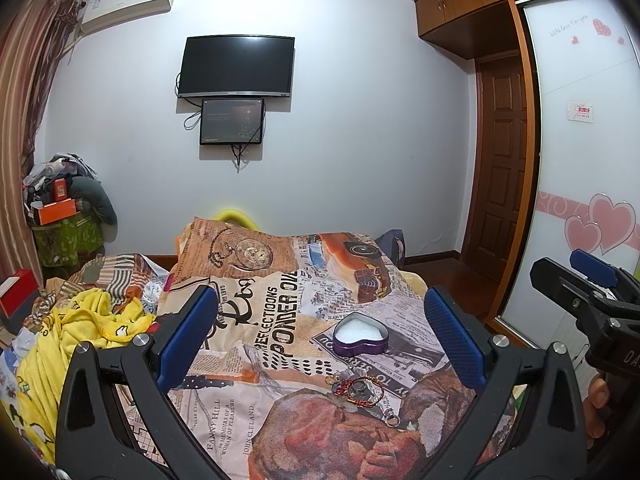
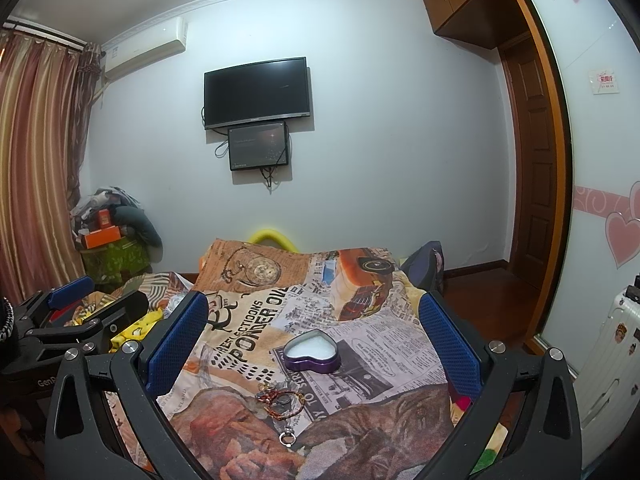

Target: Organize jewelry

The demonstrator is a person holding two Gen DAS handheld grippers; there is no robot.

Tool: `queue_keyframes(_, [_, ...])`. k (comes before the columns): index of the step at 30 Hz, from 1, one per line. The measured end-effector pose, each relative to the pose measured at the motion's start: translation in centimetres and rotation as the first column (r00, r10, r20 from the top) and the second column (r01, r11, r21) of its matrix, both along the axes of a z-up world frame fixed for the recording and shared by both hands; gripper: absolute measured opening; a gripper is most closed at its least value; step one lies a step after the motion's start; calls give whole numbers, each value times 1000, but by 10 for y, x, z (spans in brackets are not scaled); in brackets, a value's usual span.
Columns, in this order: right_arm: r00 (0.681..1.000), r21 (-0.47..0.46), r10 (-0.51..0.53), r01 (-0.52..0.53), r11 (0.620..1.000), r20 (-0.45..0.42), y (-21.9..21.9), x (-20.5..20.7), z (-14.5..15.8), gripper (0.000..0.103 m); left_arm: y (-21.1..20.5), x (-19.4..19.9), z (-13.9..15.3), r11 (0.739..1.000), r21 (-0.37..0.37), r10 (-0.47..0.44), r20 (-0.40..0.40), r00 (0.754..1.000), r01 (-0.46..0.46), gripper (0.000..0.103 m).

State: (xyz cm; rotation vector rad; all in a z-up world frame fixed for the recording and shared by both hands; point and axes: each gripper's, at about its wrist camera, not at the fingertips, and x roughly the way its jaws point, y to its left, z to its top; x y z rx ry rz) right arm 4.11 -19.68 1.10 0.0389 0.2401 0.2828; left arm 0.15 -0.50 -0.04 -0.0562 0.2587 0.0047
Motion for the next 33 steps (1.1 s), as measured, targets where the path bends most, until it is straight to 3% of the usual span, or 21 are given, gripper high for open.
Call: queue_keyframes(33, [1000, -8, 4, -4, 1000, 5, 7, -5, 2, 103, 3, -1, -2, 1000, 2, 0, 3, 1000, 0, 103])
